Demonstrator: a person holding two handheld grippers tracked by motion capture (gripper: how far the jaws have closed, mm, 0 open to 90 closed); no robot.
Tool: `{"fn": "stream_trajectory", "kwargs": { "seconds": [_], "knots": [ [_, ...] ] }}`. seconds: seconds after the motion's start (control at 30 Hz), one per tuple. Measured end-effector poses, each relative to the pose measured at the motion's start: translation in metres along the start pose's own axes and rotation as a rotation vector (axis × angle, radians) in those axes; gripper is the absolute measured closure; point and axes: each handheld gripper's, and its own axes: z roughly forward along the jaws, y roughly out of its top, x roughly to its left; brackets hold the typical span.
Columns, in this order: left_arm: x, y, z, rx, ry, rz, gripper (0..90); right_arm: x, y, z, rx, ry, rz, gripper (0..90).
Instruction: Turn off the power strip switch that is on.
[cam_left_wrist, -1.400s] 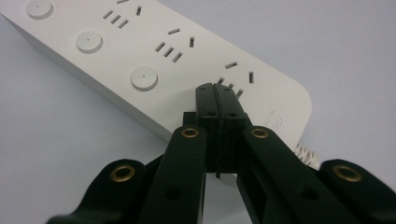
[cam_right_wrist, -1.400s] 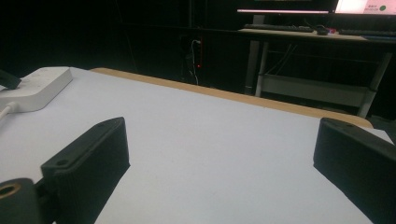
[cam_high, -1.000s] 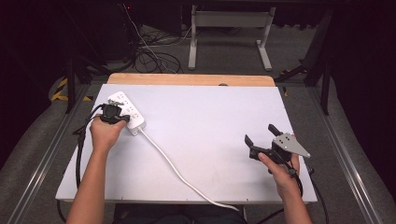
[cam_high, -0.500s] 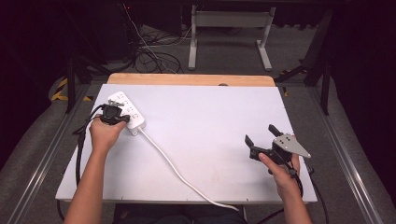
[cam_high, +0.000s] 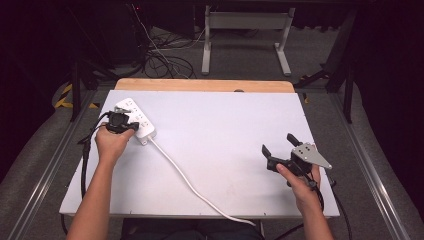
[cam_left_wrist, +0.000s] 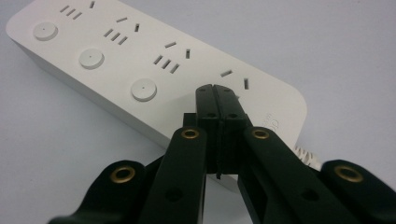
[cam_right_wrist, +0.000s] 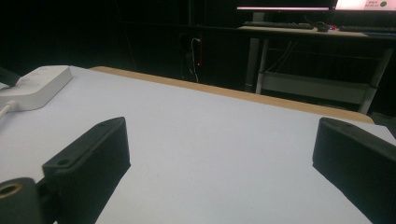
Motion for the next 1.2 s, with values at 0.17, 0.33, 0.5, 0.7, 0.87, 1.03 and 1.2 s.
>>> {"fn": "stream_trajectory", "kwargs": {
  "seconds": [0.17, 0.33, 0.5, 0.7, 0.87, 1.03, 1.2],
  "knots": [
    [0.0, -0.001, 0.001, -0.018, 0.008, 0.006, 90.0, 0.0, 0.0, 0.001, 0.001, 0.0, -0.002, 4.3],
    [0.001, -0.004, 0.003, -0.045, 0.023, 0.004, 88.9, 0.0, 0.0, 0.0, 0.001, -0.001, -0.002, 4.3],
    [0.005, -0.006, 0.003, -0.062, 0.034, 0.011, 86.4, 0.0, 0.0, 0.001, 0.003, 0.001, -0.004, 4.3],
    [0.015, -0.007, -0.006, -0.107, 0.021, -0.062, 90.0, 0.001, -0.001, 0.002, 0.005, 0.004, -0.006, 4.3],
    [0.02, -0.005, -0.022, -0.185, -0.002, -0.097, 90.0, 0.001, -0.001, 0.002, 0.004, 0.004, -0.006, 4.3],
    [0.025, -0.005, -0.04, -0.246, -0.013, -0.121, 90.0, 0.002, 0.0, 0.003, 0.004, 0.006, -0.011, 4.3],
    [0.03, -0.007, -0.061, -0.319, -0.012, -0.143, 90.0, 0.003, 0.0, 0.004, 0.006, 0.008, -0.012, 4.3]
  ]
}}
